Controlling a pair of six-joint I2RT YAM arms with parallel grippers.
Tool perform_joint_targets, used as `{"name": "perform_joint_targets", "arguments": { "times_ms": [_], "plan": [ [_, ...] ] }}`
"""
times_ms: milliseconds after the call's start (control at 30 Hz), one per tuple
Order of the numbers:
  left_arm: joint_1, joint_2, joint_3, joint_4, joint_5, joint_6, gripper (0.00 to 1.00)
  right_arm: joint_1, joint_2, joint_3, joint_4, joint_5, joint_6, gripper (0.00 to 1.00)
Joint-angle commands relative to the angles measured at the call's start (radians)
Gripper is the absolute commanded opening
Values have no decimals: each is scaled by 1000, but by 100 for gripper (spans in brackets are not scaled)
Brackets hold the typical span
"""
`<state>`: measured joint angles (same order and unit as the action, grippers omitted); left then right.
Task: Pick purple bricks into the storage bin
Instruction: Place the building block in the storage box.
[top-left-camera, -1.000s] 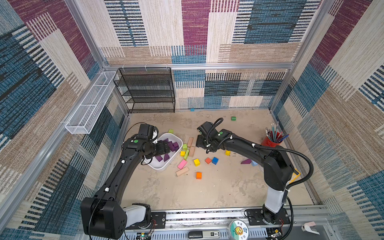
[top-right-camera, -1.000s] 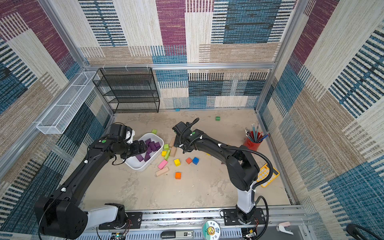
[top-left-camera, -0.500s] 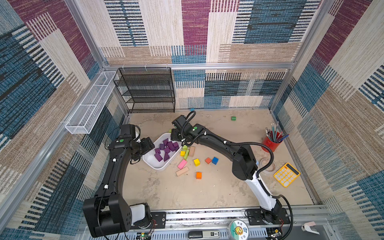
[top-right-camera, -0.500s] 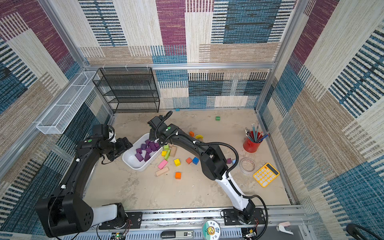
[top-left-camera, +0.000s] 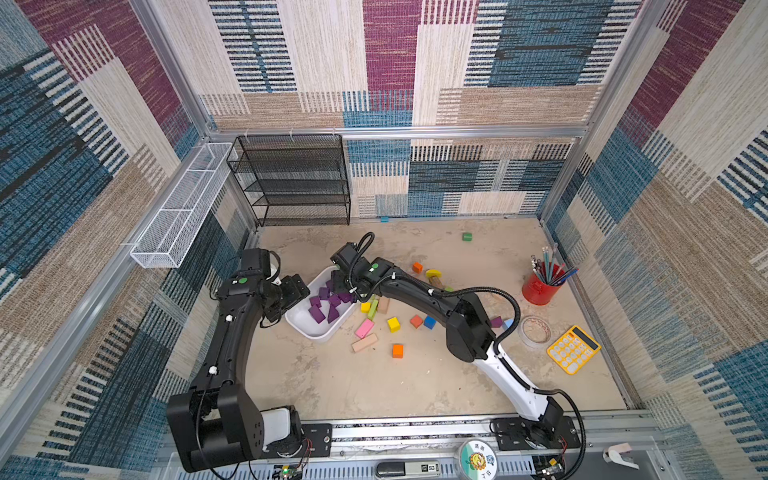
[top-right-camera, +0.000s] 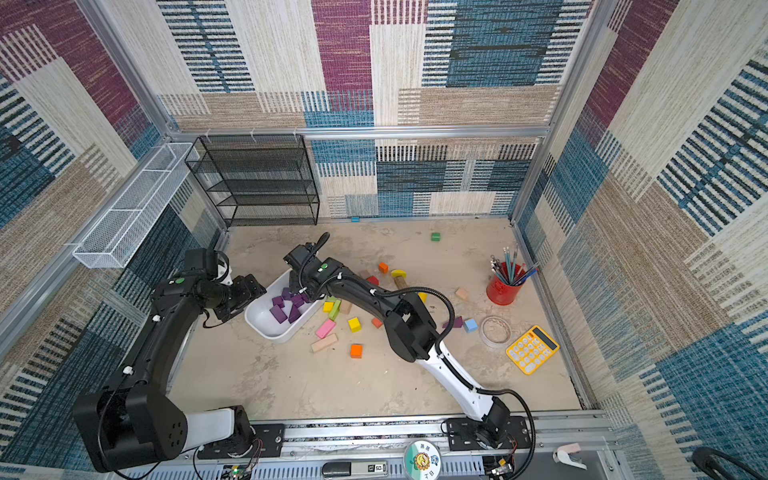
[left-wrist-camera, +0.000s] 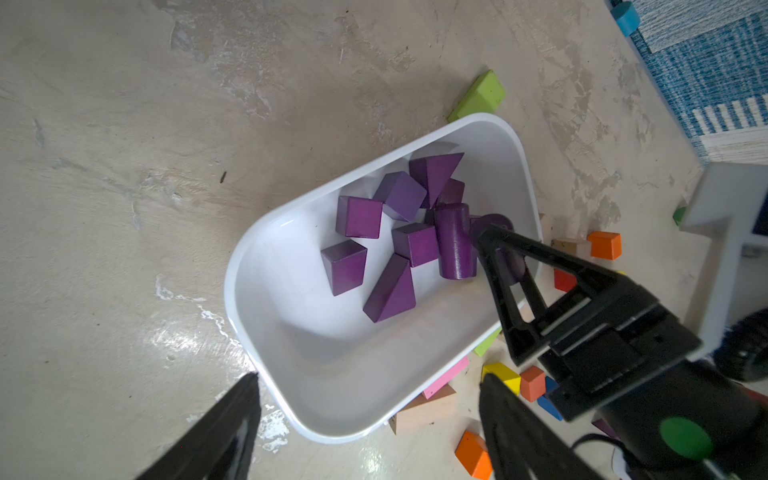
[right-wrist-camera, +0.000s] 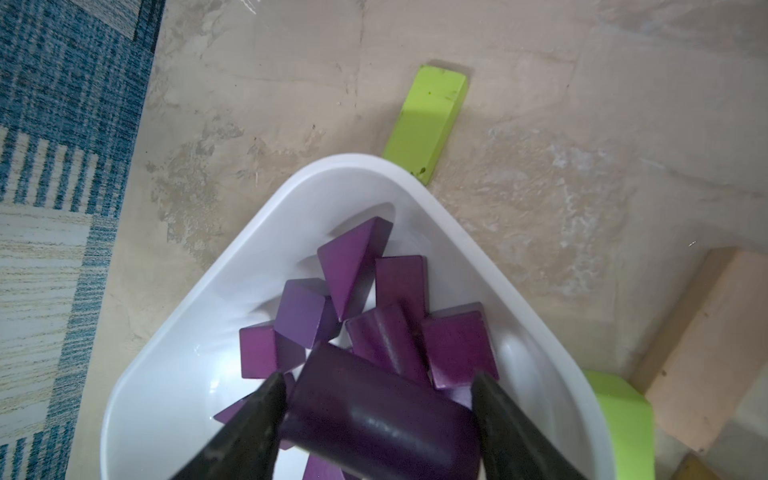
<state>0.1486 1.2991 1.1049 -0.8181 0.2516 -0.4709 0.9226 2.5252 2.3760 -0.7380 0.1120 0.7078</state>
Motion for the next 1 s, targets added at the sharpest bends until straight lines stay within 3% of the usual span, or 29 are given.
{"name": "perform_joint_targets", "arguments": {
  "times_ms": [0,133,300,467,667,967],
  "plan": [
    [2,2,3,7,18,-5,84,3,-10,21,-2,-8,-17,79],
    [3,-11,7,7,28,5,84,1,-69,19,-5,28,-29,88],
    [-1,-20,1,10,39,20,84,-11,-201,-63,-4,71,-45,90],
    [-55,-17,6,10,15,43,84,-64,-452,-409,129,88,-48,90],
    [-218,-34,24,-2,-81,43,84,-159,-803,-856,262,106,-47,90],
    [-570,57,105,-49,-234,-53,82,-289,-1258,-1301,238,165,-14,90]
  ]
}}
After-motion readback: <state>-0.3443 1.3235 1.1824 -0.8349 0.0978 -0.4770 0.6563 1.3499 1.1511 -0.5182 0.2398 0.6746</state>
